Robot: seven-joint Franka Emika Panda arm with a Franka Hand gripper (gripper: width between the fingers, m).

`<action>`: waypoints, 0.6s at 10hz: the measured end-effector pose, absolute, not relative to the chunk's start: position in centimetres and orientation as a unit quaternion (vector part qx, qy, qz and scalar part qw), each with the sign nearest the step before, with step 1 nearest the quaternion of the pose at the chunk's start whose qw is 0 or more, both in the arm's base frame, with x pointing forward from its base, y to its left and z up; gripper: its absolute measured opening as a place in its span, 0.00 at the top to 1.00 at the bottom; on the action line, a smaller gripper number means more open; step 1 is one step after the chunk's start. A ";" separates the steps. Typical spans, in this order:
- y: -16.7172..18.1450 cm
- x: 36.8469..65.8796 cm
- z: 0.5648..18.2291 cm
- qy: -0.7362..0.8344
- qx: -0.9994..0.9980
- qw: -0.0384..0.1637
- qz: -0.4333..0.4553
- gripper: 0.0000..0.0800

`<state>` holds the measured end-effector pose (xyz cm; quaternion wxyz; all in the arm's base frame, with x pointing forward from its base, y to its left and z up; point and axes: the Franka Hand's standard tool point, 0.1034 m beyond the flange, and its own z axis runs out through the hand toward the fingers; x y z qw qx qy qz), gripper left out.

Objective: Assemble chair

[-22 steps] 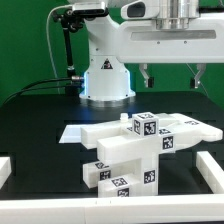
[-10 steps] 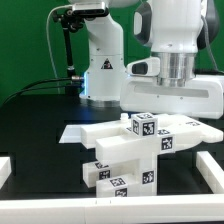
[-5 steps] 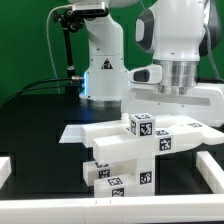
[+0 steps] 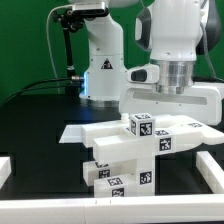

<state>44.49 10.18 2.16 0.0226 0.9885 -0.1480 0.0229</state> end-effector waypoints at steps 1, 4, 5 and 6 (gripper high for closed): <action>10.2 44.5 2.2 -0.148 0.988 0.023 0.023 0.19; 10.2 44.5 2.1 -0.150 0.988 0.023 0.022 0.56; 10.2 44.5 2.1 -0.150 0.988 0.022 0.023 0.56; 10.2 44.5 2.1 -0.150 0.988 0.022 0.023 0.65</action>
Offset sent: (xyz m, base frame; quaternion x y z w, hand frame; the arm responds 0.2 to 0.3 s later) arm 0.0000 0.0000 0.0000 0.0000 0.0000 0.0000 1.0000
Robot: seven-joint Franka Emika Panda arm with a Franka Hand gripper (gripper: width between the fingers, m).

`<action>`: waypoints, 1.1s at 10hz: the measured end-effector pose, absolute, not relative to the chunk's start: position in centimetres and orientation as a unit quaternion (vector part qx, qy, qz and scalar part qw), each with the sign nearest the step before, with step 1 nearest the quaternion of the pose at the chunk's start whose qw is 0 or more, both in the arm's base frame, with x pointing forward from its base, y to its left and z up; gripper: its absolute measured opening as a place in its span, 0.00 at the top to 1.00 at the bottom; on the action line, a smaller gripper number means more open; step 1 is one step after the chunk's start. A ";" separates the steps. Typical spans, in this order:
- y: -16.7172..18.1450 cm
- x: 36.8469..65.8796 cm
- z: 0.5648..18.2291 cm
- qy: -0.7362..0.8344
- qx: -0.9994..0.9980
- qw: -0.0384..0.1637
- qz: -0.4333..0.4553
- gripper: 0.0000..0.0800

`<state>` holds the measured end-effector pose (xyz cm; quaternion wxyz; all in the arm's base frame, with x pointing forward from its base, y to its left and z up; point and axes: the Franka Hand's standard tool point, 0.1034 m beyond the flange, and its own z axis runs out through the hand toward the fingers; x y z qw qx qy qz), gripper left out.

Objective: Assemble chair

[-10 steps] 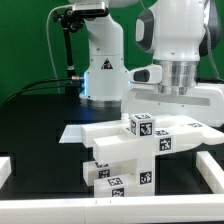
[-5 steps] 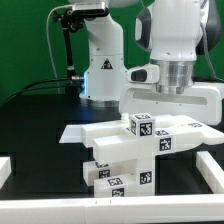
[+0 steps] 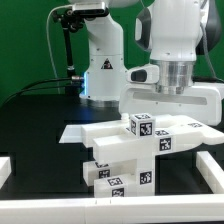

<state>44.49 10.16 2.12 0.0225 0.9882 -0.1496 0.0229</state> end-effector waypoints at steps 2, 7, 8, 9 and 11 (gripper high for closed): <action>10.2 44.5 2.1 -0.150 0.988 0.022 0.023 0.65; 10.4 44.2 2.6 -0.149 0.989 0.021 0.015 0.65; 11.1 43.4 4.6 -0.147 0.989 0.011 0.004 0.65; 11.2 42.8 7.0 -0.144 0.990 -0.001 -0.005 0.65; 9.0 43.2 11.4 -0.140 0.990 -0.025 -0.009 0.65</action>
Offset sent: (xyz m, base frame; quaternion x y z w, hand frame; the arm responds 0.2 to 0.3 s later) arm 0.0000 0.0000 0.0000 0.0000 0.0000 0.0000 1.0000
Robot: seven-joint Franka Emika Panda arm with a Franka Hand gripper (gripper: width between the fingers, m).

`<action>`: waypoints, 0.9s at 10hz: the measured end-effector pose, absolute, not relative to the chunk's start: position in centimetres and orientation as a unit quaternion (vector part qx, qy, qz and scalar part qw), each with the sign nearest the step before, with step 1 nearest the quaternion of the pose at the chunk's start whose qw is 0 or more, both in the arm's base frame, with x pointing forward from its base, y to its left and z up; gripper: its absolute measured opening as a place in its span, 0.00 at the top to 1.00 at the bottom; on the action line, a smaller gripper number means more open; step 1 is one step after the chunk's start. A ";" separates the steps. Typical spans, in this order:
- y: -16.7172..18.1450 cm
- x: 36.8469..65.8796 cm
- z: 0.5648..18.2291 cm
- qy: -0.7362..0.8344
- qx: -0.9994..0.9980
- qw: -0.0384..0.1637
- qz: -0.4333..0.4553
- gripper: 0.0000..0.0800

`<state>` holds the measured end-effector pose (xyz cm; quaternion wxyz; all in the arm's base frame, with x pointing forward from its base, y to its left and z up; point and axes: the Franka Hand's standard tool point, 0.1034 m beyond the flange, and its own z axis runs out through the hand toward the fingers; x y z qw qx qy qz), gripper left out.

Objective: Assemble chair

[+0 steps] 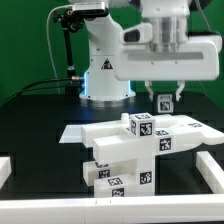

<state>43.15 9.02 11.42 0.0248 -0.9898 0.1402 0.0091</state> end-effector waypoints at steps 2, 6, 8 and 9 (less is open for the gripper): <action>7.0 44.3 14.5 0.127 -0.992 0.026 0.010 0.65; 4.5 48.9 17.9 0.095 -0.995 0.015 -0.026 0.65; 4.2 49.2 17.8 0.081 -0.996 0.010 -0.030 0.65; 3.5 50.1 17.2 0.059 -0.998 -0.005 -0.035 0.65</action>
Offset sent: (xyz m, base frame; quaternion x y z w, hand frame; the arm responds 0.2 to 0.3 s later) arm 0.0935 -0.0468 0.0645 -0.0468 0.0745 -0.1402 0.9862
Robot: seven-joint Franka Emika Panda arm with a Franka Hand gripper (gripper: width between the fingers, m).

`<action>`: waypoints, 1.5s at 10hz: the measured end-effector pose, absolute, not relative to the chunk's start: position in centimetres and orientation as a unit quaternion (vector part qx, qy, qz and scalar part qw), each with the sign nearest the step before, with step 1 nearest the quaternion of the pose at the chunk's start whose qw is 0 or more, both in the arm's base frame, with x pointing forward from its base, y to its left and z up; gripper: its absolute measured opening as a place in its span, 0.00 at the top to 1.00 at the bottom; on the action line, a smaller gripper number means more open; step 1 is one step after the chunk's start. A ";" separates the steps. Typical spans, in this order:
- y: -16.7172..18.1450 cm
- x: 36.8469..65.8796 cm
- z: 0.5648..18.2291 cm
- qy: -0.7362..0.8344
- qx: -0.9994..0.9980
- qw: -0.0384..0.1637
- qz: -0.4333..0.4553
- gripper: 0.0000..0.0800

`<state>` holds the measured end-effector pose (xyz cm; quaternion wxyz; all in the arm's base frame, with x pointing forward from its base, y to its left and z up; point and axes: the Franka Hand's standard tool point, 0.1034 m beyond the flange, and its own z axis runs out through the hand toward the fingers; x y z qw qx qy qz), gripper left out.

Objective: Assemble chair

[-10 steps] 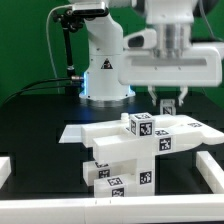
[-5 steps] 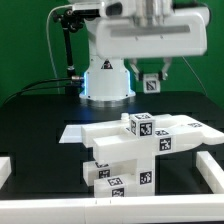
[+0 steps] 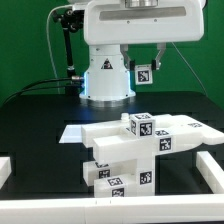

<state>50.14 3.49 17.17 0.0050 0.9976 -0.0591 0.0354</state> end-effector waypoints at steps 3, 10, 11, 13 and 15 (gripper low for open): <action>2.1 53.5 17.0 0.029 0.998 0.023 0.048 0.65; 1.4 55.0 15.8 0.052 0.996 0.037 0.061 0.65; 1.2 55.0 15.3 0.051 0.996 0.039 0.060 0.65; 1.1 54.8 14.5 0.052 0.996 0.042 0.059 0.65; 1.0 54.7 14.2 0.051 0.996 0.043 0.056 0.65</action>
Offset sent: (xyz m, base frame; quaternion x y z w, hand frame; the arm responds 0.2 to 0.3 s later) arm 0.0033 0.0090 0.0119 -0.0016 0.0032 -0.0053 1.0000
